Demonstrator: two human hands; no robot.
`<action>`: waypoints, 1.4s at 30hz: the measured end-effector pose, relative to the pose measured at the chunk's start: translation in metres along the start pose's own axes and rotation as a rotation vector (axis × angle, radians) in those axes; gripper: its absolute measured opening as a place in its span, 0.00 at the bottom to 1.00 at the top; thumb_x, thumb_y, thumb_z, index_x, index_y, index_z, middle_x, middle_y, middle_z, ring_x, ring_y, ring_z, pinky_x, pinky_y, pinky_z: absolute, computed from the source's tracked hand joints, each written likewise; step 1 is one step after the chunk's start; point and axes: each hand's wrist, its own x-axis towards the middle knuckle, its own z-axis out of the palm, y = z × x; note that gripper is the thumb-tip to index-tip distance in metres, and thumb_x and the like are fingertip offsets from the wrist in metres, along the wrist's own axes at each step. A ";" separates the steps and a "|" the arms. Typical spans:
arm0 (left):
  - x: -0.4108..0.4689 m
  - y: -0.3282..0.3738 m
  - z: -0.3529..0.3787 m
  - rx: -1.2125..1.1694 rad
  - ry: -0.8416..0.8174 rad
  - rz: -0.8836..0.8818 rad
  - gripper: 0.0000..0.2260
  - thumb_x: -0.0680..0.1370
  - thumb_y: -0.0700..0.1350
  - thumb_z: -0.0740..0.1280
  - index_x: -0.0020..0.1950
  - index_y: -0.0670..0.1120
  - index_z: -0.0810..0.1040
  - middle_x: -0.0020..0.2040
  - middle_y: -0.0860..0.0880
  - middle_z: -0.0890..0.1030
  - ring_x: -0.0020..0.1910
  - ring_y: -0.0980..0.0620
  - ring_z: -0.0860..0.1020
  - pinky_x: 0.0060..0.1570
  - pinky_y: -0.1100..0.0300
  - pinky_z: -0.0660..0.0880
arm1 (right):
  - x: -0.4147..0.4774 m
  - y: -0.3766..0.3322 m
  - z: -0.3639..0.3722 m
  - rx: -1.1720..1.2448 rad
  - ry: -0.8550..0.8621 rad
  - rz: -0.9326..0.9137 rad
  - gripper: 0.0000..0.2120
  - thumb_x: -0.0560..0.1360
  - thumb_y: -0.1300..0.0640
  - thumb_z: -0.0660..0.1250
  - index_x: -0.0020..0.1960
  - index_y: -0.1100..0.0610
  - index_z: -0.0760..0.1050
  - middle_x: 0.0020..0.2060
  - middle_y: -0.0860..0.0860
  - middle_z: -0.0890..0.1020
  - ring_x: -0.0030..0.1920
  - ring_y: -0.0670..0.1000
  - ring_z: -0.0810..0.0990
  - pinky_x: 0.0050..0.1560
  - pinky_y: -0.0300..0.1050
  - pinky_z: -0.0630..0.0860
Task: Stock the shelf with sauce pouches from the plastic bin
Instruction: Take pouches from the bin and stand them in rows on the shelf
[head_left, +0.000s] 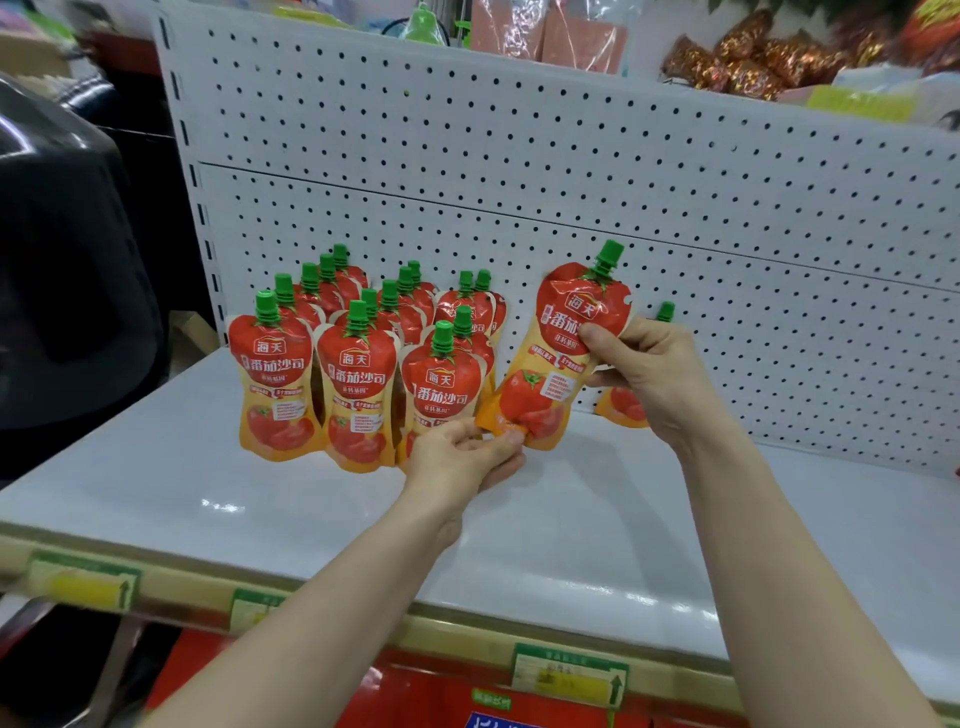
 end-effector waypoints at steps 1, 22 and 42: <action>-0.001 -0.001 0.000 0.025 0.021 0.020 0.07 0.71 0.34 0.74 0.48 0.39 0.81 0.41 0.44 0.85 0.42 0.50 0.84 0.45 0.57 0.82 | -0.001 0.000 -0.001 -0.005 -0.002 -0.001 0.05 0.76 0.61 0.69 0.44 0.61 0.82 0.37 0.49 0.87 0.39 0.48 0.86 0.37 0.39 0.82; -0.017 0.013 0.000 0.302 -0.120 0.053 0.23 0.75 0.41 0.72 0.68 0.42 0.71 0.42 0.46 0.84 0.42 0.51 0.84 0.45 0.57 0.82 | -0.008 0.025 -0.030 -0.008 0.082 0.089 0.04 0.73 0.58 0.73 0.45 0.59 0.84 0.37 0.51 0.87 0.34 0.48 0.83 0.33 0.38 0.79; 0.032 0.068 -0.040 1.365 0.295 0.938 0.19 0.76 0.42 0.70 0.66 0.49 0.76 0.58 0.50 0.81 0.60 0.51 0.76 0.59 0.63 0.67 | 0.080 0.100 0.060 -0.072 -0.176 0.130 0.07 0.77 0.59 0.71 0.53 0.60 0.83 0.44 0.54 0.87 0.46 0.54 0.87 0.50 0.51 0.83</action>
